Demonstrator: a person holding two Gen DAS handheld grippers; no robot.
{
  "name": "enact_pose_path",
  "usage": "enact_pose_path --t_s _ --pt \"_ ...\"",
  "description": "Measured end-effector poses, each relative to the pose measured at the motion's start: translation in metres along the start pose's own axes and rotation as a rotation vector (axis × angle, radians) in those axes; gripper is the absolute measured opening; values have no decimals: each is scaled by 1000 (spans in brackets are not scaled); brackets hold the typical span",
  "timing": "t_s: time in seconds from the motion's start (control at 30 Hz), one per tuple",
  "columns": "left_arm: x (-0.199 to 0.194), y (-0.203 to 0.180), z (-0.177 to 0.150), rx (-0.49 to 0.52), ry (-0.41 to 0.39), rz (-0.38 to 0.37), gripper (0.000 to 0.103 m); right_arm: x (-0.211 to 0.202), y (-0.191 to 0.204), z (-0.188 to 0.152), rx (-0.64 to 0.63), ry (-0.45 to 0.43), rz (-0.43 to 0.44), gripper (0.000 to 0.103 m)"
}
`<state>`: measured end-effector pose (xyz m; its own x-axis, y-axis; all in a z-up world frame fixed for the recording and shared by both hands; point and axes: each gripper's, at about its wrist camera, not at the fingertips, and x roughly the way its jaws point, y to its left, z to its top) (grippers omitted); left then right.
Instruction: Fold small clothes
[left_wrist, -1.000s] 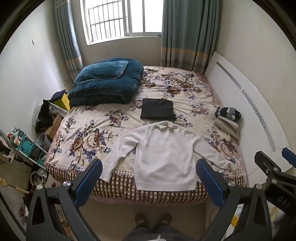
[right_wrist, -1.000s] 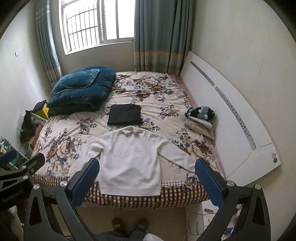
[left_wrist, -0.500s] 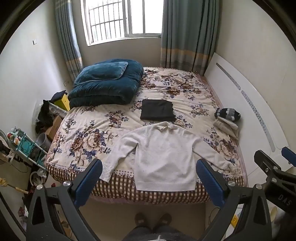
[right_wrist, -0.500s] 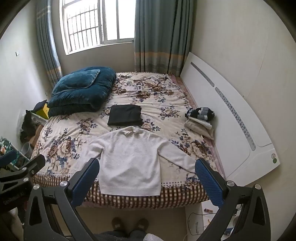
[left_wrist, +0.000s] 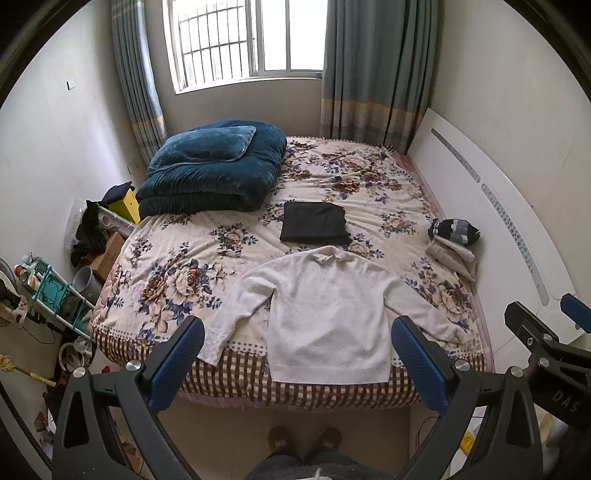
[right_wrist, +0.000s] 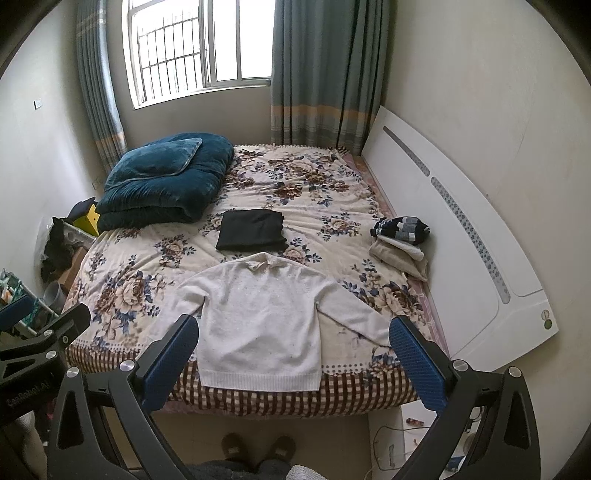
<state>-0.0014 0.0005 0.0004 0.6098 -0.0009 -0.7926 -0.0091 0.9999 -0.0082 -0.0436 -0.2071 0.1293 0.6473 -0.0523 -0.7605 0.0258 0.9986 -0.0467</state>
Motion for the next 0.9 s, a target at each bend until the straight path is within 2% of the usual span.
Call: enact_pose_path --t_s 0.9 --pt "-4 -3 7 2 -13 4 103 3 5 5 -2 -4 -2 103"
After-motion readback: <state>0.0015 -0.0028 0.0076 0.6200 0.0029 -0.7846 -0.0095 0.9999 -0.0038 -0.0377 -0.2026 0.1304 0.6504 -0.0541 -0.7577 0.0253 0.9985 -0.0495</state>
